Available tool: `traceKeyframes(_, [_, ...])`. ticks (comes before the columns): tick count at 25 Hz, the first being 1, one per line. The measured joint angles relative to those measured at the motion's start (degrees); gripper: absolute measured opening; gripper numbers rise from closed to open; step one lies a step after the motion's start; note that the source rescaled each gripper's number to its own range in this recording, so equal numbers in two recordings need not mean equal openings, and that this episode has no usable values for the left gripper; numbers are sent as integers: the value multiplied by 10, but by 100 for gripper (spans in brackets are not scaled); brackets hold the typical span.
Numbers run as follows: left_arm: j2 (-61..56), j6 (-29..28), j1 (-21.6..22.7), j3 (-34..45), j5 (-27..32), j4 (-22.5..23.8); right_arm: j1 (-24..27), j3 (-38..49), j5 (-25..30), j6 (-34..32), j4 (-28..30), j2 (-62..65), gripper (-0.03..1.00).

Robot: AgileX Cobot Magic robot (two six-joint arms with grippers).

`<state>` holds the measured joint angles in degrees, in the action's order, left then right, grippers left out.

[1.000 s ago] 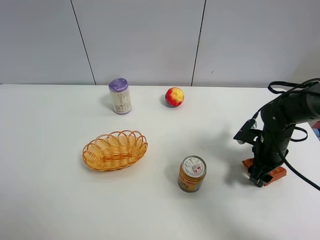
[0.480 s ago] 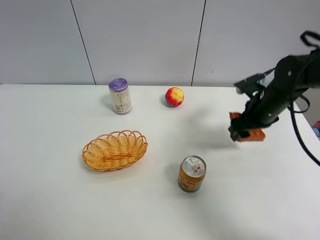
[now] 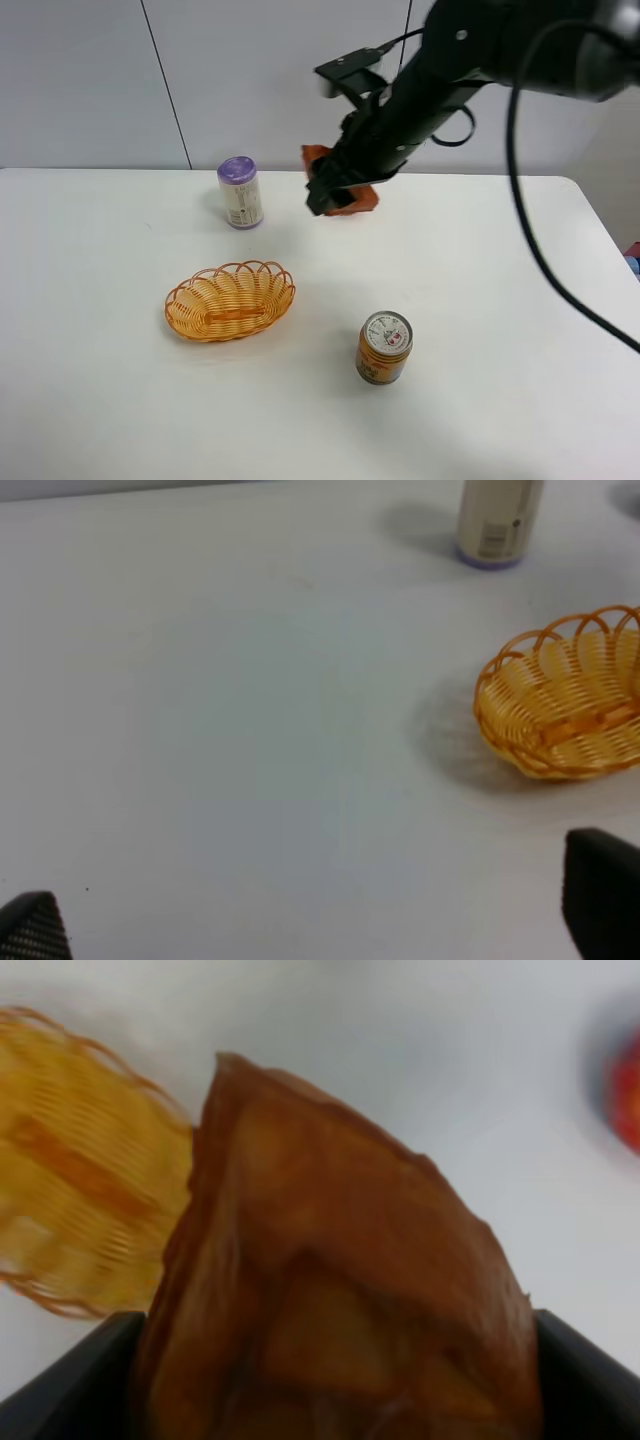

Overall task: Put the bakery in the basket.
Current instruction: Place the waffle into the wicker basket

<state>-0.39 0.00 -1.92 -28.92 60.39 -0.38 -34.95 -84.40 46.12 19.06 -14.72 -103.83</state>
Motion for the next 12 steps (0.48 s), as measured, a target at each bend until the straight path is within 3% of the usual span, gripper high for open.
traceKeyframes(6, [0, 0, 0, 0, 0, 0, -94, -98, 33, -20, -6, -119, 0])
traceKeyframes(12, [0, 0, 0, 0, 0, 0, -130, -140, 37, -20, -26, -192, 0])
